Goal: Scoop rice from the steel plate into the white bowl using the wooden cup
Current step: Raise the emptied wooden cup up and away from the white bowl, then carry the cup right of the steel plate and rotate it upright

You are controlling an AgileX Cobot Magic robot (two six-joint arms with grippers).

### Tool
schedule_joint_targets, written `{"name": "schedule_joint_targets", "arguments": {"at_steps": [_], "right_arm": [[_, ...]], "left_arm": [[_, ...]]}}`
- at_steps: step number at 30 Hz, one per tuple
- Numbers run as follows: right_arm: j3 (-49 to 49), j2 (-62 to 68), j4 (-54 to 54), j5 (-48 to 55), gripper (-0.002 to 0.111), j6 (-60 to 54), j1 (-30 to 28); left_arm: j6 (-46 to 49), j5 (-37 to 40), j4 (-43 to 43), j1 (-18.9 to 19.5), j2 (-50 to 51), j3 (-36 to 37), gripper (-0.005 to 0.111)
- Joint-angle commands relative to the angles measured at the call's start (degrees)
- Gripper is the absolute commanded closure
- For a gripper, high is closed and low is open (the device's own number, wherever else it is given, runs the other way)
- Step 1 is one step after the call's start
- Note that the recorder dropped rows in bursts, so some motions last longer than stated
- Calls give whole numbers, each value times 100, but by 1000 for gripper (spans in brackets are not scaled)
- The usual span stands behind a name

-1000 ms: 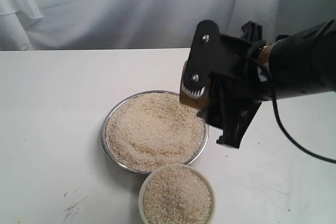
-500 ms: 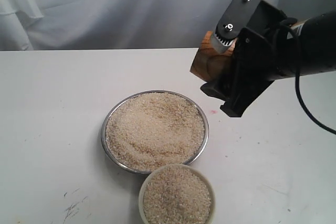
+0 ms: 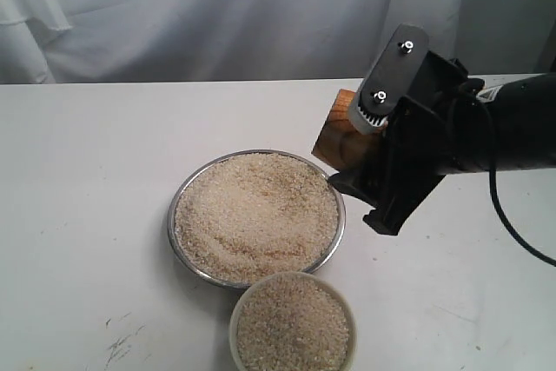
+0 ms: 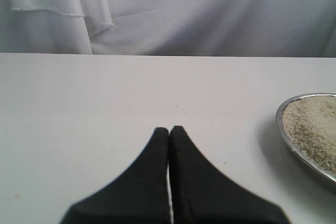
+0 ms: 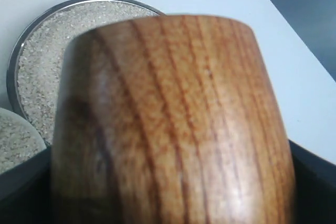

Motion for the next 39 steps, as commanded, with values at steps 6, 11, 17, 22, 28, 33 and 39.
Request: {"name": "schedule_joint_targets", "arguments": {"at_steps": [6,11,17,22,28,33,39], "right_arm": [[380,-71,2367,-287,108,-2219,-33],[569,-60,2751,-421,108,-2740,-33],[603,-60,1772,-725,108,-1503,-33],[603,-60,40,-1092,108,609,-33],[648,-60,-2306,-1713,108,3365,-33],[931,-60,-3606,-2761,108,5000,-33],[1452,-9,-4955,-3940,108,6472,-471]], "left_arm": [[-18,-36,-4,-9,-29,26,107],[-18,-36,-4,-9,-29,26,107],[-18,-36,-4,-9,-29,26,107],[-18,-36,-4,-9,-29,26,107],[-18,-36,-4,-9,-29,26,107],[-18,-36,-4,-9,-29,26,107],[-18,-36,-4,-9,-29,26,107]]}}
